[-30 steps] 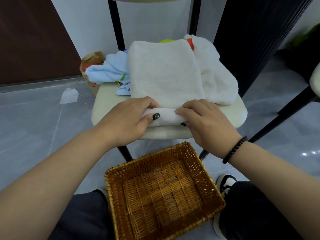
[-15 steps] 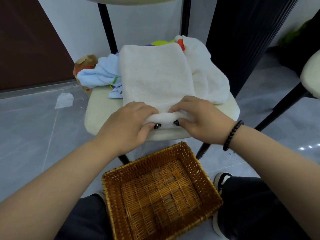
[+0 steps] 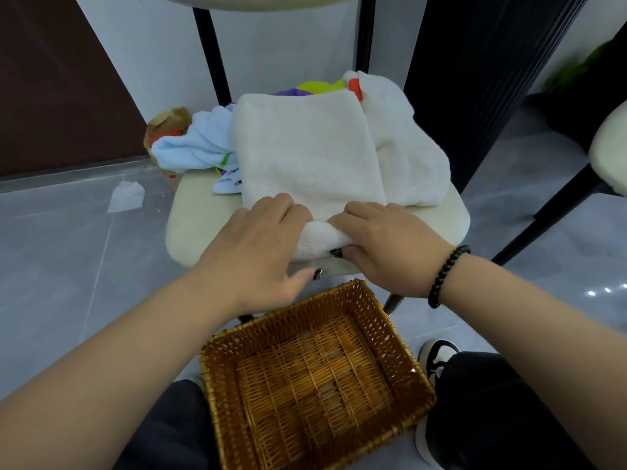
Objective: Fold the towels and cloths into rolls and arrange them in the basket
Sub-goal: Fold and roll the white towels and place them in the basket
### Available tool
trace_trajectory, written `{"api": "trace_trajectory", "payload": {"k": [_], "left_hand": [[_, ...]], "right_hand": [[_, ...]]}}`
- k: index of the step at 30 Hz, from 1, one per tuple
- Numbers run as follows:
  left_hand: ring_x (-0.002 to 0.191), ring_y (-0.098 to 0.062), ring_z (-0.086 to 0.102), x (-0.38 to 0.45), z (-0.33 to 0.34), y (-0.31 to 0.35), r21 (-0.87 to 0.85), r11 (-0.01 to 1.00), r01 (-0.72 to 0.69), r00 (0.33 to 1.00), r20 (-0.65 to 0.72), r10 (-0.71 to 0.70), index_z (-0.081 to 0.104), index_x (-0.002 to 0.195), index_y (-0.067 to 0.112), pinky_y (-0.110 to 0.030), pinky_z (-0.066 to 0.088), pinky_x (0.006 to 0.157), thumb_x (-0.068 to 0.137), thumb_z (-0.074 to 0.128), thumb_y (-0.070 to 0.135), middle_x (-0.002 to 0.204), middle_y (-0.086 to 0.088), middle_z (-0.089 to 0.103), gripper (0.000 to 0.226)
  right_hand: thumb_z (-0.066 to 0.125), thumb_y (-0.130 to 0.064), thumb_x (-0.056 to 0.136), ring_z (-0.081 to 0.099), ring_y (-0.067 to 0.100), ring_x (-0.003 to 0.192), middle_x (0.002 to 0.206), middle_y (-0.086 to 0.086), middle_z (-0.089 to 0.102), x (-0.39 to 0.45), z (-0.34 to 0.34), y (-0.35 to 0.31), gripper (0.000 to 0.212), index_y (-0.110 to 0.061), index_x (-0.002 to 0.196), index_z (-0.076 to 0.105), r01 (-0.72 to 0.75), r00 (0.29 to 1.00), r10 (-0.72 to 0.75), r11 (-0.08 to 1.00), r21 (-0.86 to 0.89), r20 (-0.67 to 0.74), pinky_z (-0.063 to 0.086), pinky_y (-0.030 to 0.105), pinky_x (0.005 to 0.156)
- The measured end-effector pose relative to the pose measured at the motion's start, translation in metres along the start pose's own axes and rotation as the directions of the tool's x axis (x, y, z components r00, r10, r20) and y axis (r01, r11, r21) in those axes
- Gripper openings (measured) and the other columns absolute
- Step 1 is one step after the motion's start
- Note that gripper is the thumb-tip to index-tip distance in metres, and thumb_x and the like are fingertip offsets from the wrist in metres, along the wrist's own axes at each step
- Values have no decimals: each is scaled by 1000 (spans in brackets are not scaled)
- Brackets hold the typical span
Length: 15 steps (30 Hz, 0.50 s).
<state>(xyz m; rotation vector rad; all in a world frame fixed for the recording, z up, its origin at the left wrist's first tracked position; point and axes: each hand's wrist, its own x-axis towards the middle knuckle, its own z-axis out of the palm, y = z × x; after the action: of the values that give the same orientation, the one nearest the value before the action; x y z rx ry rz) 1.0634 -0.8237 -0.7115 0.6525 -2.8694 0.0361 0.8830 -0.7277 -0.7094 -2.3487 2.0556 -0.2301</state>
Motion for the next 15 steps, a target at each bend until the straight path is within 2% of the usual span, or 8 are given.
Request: {"api": "trace_trajectory", "payload": {"k": [2,4,6,9,12,14,15], "left_hand": [[76,-28,49,-3,4,0,146,988,-48,999,16,46,54,100,10,-34,34,57,73,65,45,90,-7,50,45],[68,-29,47,-3,8,0,177,981,-75,997,-2,77,53,91,7,-33,29,53,72,68,35,82,-9,49,36],[70,-26,43,-1,6,0,100,993,-68,997,40,64,49,92,10,-33,28,56,77,68,30,83,-5,47,32],[82,-16,37,6,-2,-8,-100,993,55,984,176,-36,37,98,20,-33,30,65,90,58,36,89,7,36,27],[82,-14,41,15,-9,-15,-219,970,109,957,286,-43,38,95,23,-33,32,66,89,58,40,84,13,37,26],[84,-14,40,16,-7,-10,-160,982,105,958,280,-57,37,96,24,-32,31,67,88,59,41,86,13,37,29],[85,-16,42,13,-5,-6,-93,992,84,974,219,-62,39,100,22,-33,33,67,87,60,41,91,10,40,31]], "right_hand": [[45,-28,95,41,11,84,106,-3,52,1,-7,1,28,-18,120,52,-39,994,27,993,110,108,42,33,77],[43,-30,96,41,11,86,107,-3,50,-1,-9,-3,27,-18,118,51,-63,986,45,992,109,160,41,31,79],[44,-32,94,45,17,90,106,-1,50,-5,-4,-10,28,-17,117,51,-44,997,46,998,-34,68,40,33,79],[53,-28,88,50,27,86,106,9,54,-10,9,-19,39,-7,120,53,-78,991,44,956,-283,-127,41,40,73],[61,-21,82,50,30,79,101,13,56,-7,20,-20,43,-2,120,54,-106,976,38,943,-315,-214,41,40,66],[58,-21,79,46,27,72,91,10,54,-4,22,-17,32,-4,107,56,-94,981,36,949,-302,-192,36,36,61],[56,-23,79,45,26,69,88,8,54,-2,21,-15,28,-7,101,56,-82,986,37,954,-287,-160,33,35,60]]}}
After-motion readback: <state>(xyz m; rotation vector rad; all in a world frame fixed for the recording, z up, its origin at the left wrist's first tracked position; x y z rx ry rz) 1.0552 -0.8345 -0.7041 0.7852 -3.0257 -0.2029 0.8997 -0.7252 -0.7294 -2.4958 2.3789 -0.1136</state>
